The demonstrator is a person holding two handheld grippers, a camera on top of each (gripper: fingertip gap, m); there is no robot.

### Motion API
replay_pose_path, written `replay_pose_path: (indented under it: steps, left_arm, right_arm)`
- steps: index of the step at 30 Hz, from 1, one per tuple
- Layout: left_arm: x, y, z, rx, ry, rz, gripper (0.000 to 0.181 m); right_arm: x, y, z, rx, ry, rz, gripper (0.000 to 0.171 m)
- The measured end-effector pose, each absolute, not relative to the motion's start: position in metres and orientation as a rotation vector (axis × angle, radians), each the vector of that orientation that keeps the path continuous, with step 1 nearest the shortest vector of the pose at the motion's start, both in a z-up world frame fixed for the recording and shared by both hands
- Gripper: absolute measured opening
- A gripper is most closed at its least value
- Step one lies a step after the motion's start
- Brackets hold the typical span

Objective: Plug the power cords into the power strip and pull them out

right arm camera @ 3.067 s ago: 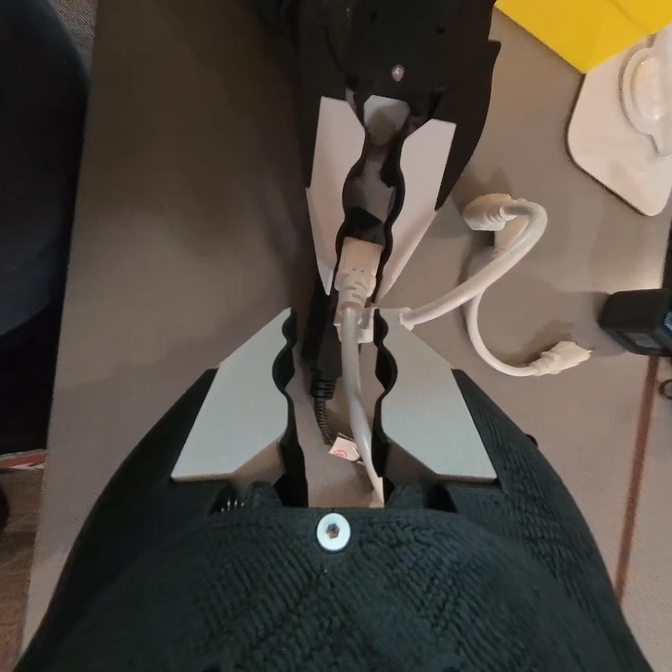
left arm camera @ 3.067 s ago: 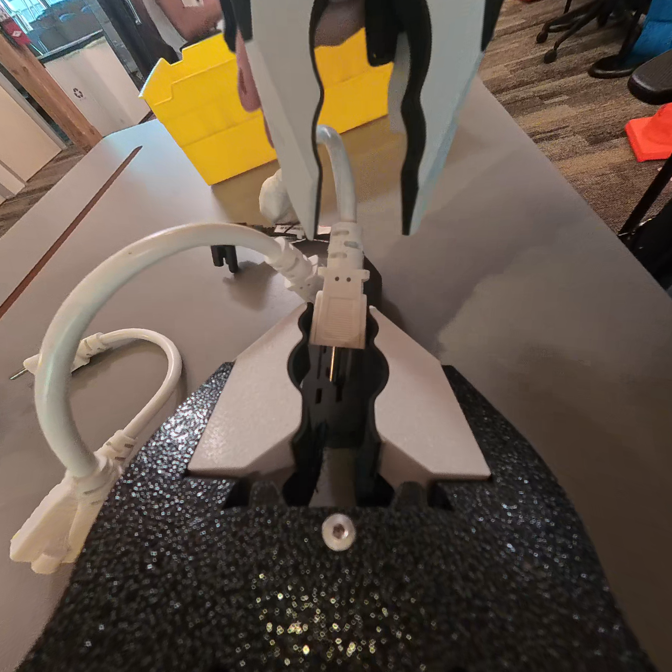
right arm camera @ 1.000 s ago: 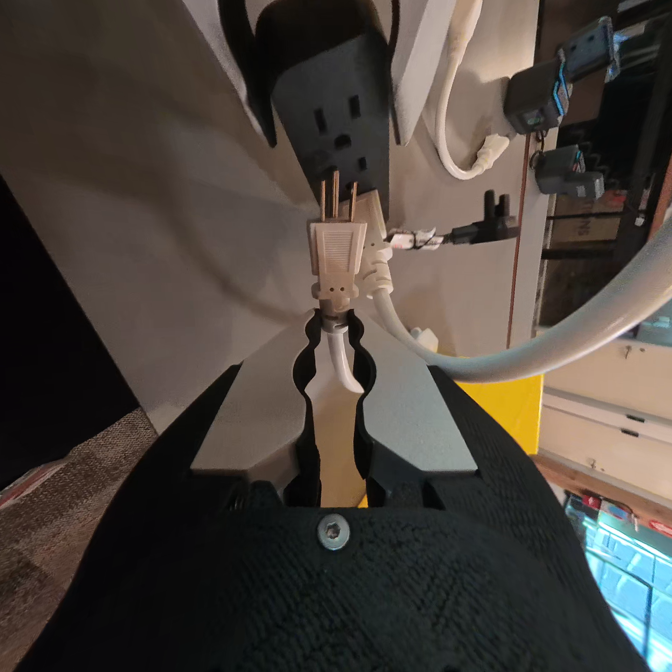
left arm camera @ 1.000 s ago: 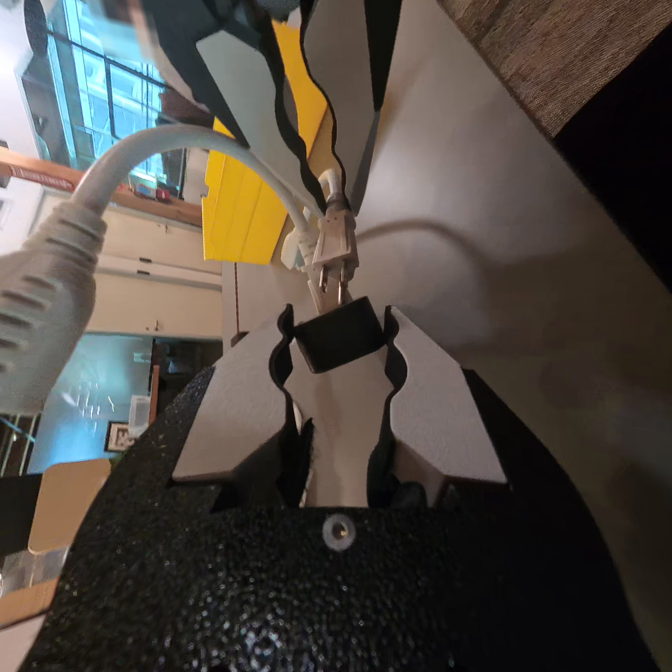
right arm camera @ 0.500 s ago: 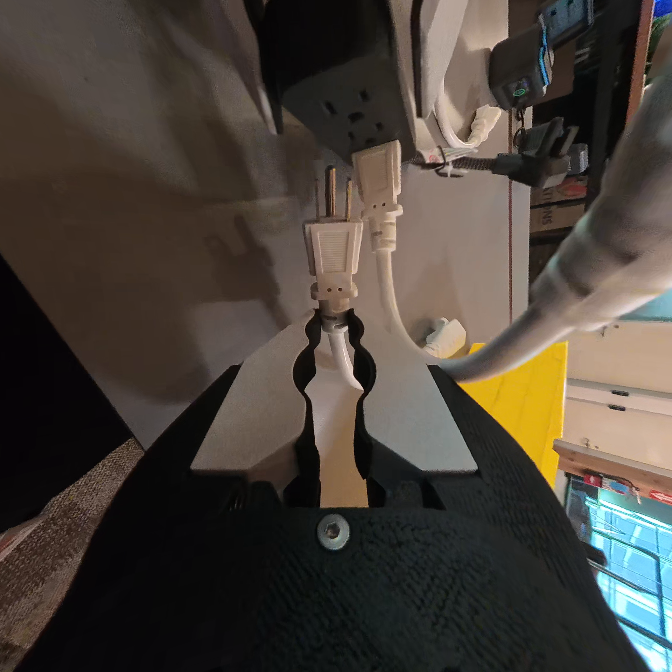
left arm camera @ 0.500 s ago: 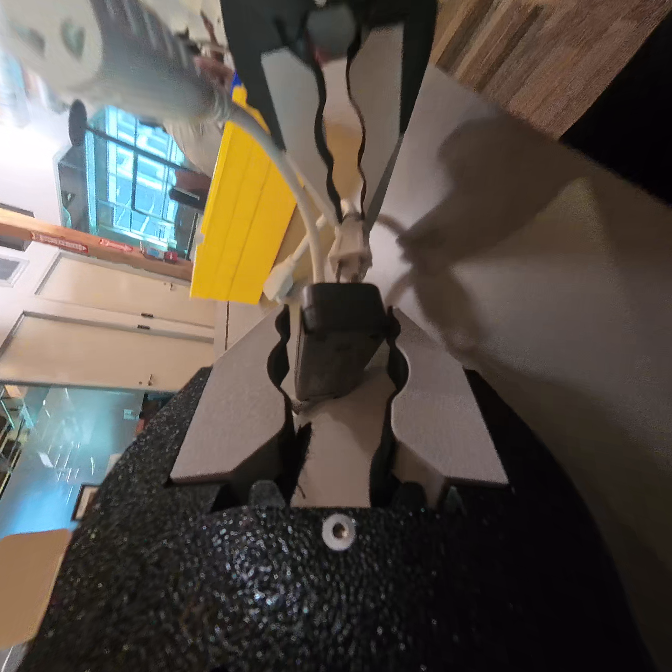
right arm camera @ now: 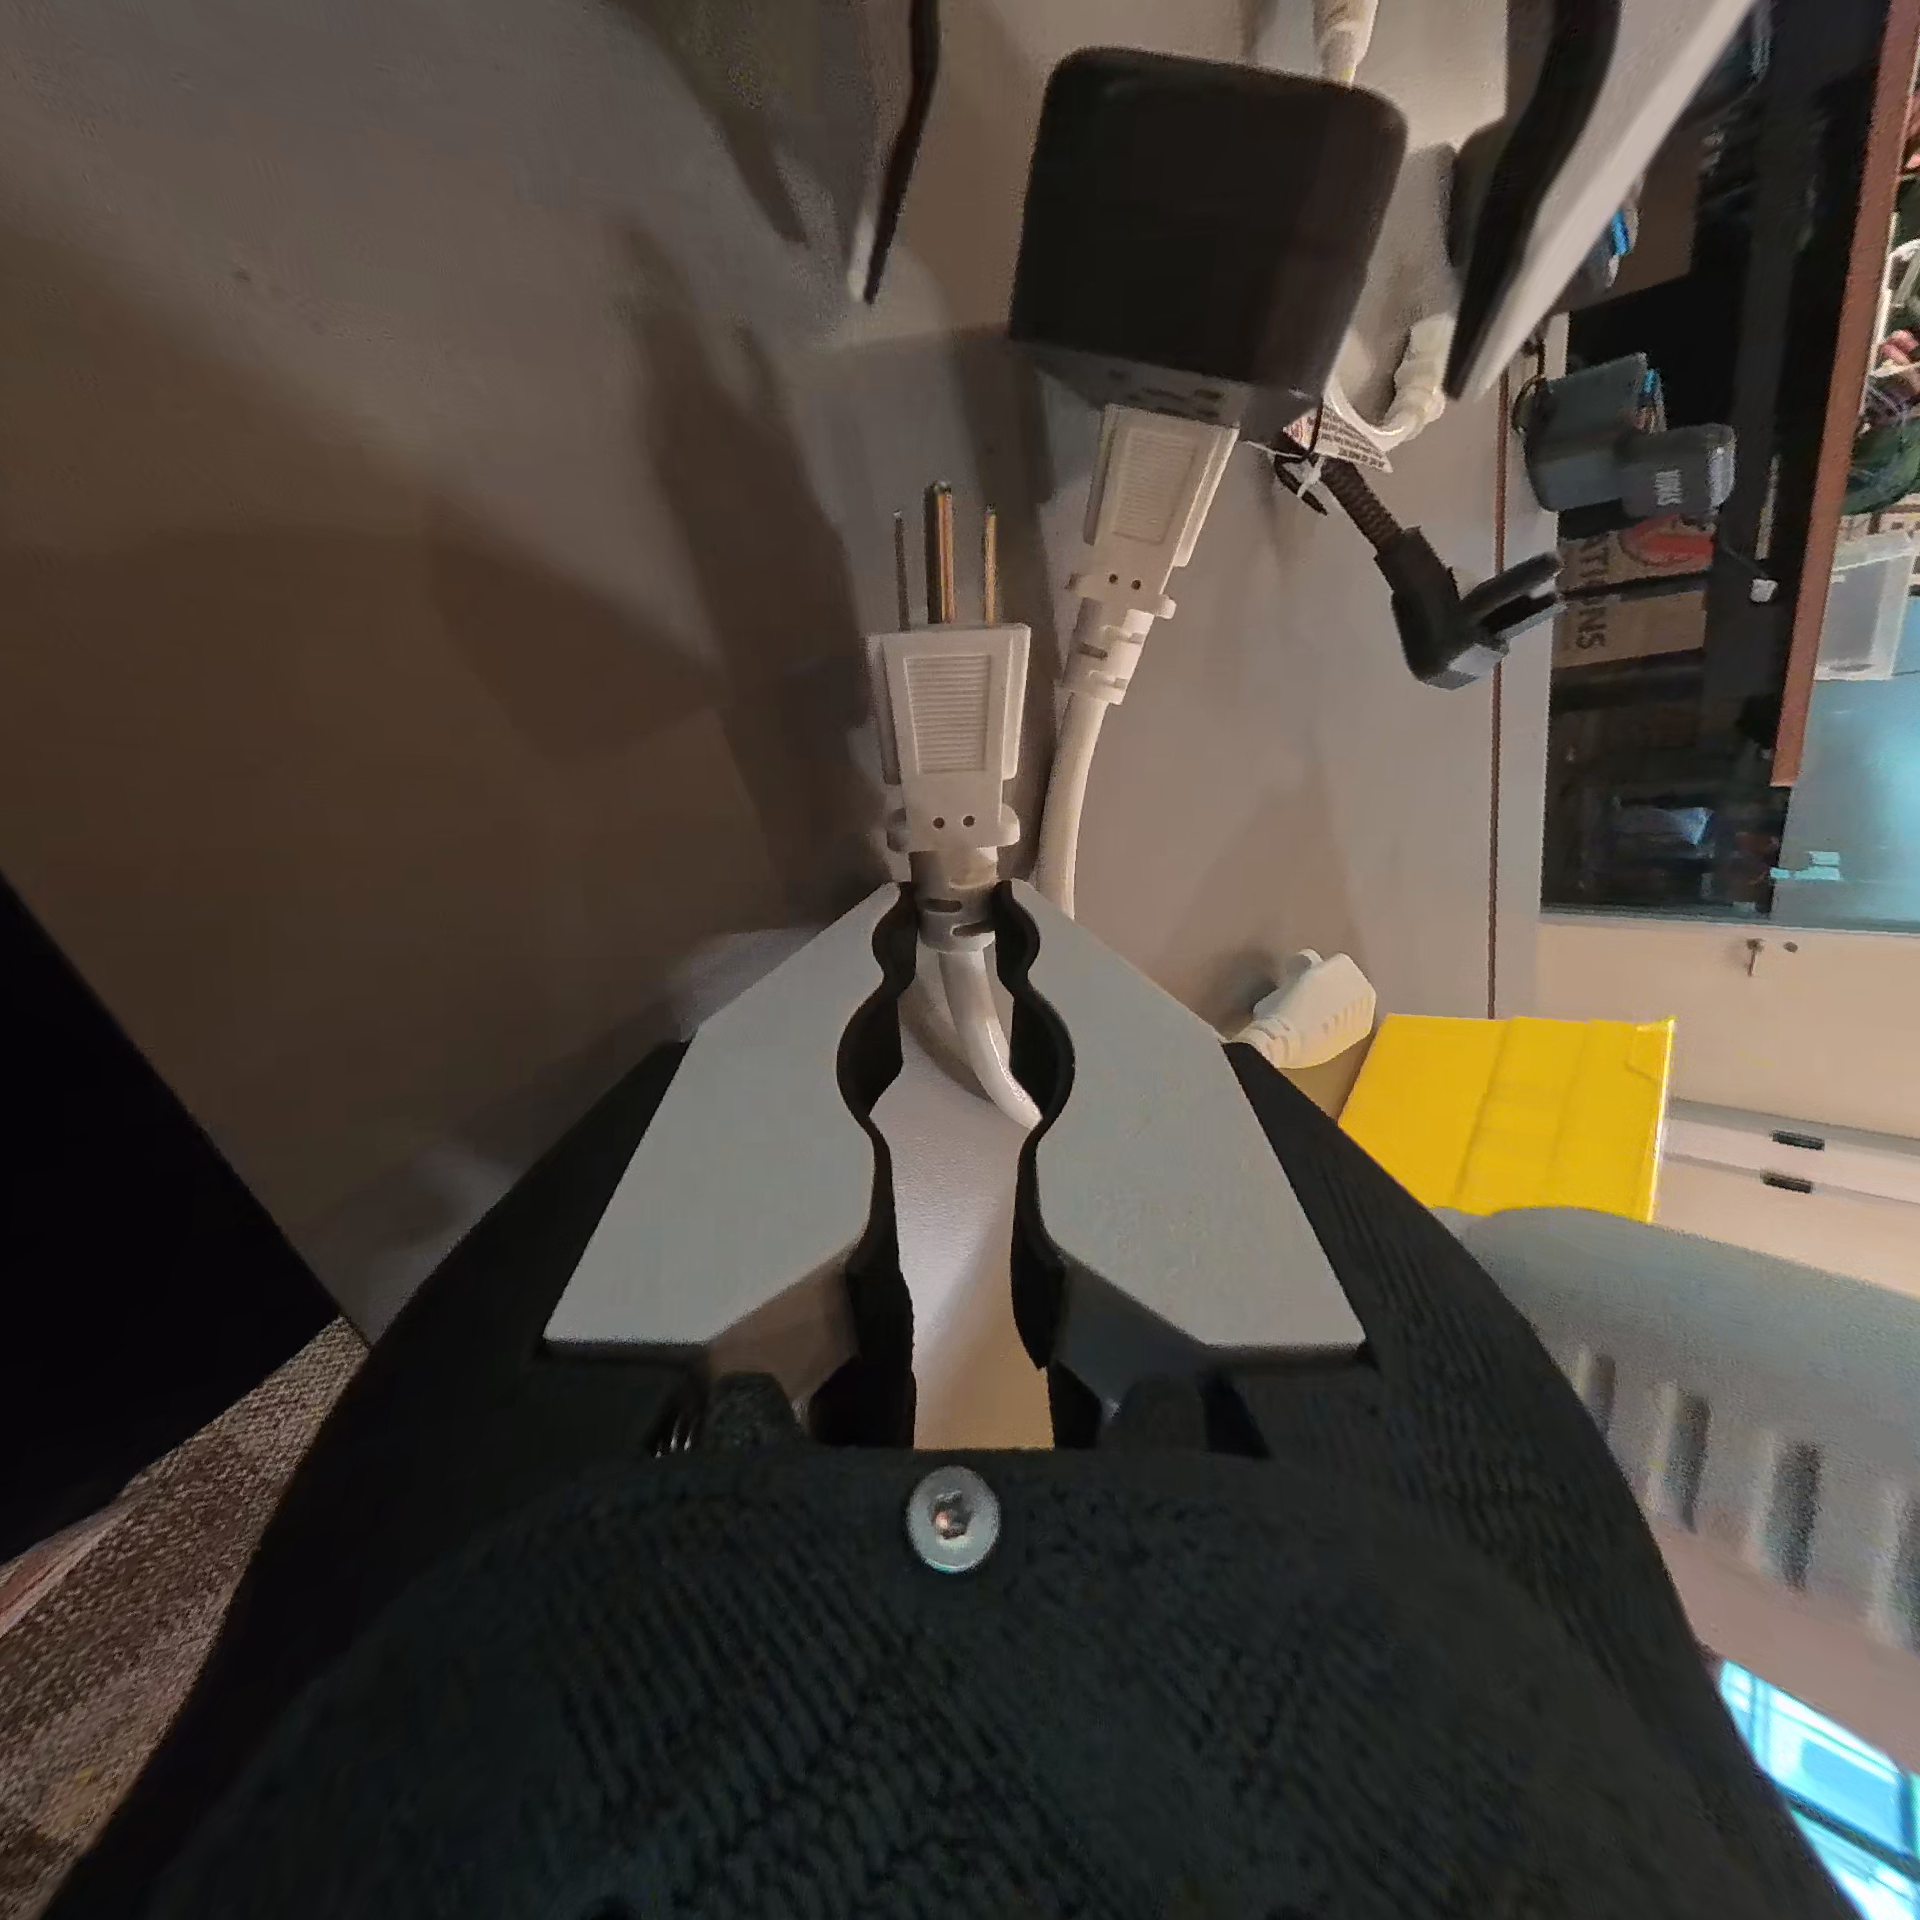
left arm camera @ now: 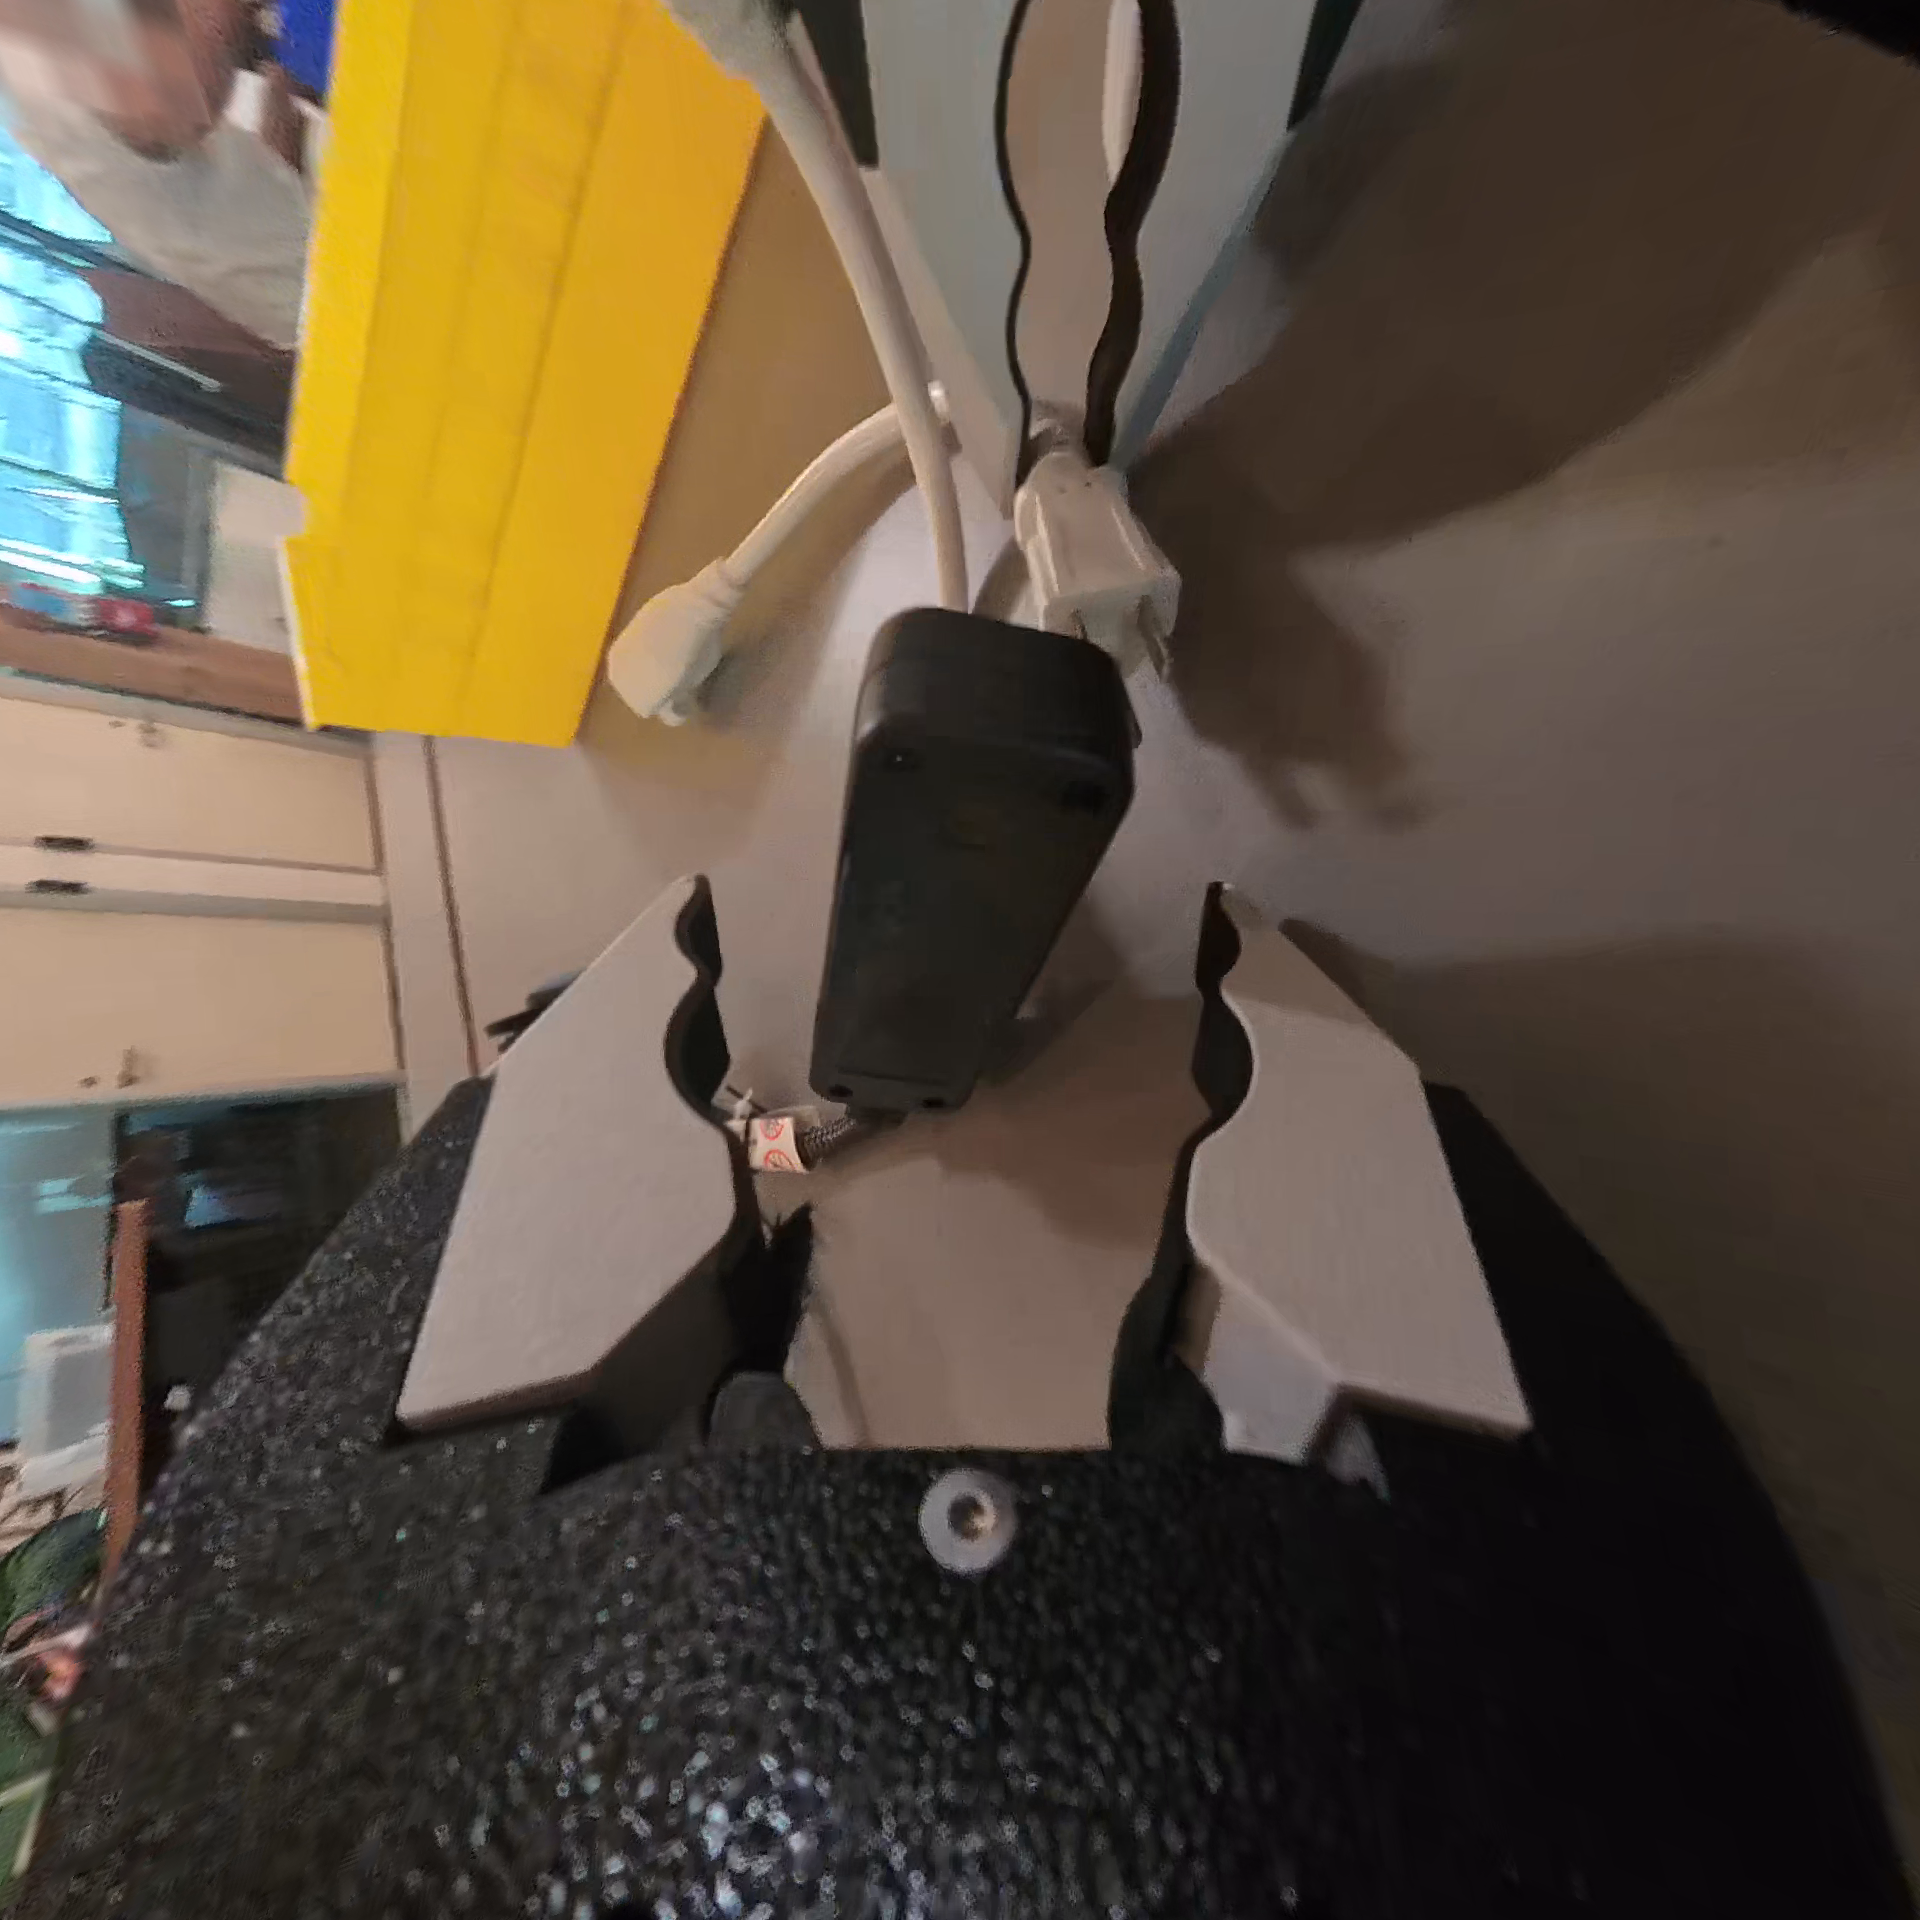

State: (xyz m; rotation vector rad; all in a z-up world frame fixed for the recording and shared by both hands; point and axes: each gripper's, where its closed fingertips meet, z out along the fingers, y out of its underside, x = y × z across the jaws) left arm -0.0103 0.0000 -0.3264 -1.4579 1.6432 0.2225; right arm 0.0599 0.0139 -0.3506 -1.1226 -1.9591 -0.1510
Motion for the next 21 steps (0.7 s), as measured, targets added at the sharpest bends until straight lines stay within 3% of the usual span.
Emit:
replay_pose_path:
  steps: [3, 6, 21]
  left_arm:
    - [-0.007, 0.002, -0.331, -1.465, 1.767, 0.239, 0.082]
    - [-0.008, 0.01, -0.331, -1.37, 1.822, 0.385, 0.043]
    - [-0.006, -0.017, -0.307, -1.054, 1.371, 0.516, 0.042]
  right_arm:
    - [0.06, 0.014, -0.35, -1.146, -1.953, -0.141, 0.012]
    - [0.061, 0.016, -0.345, -1.205, -1.906, -0.115, 0.012]
    - [0.043, 0.027, -0.317, -1.102, -1.74, -0.527, 0.012]
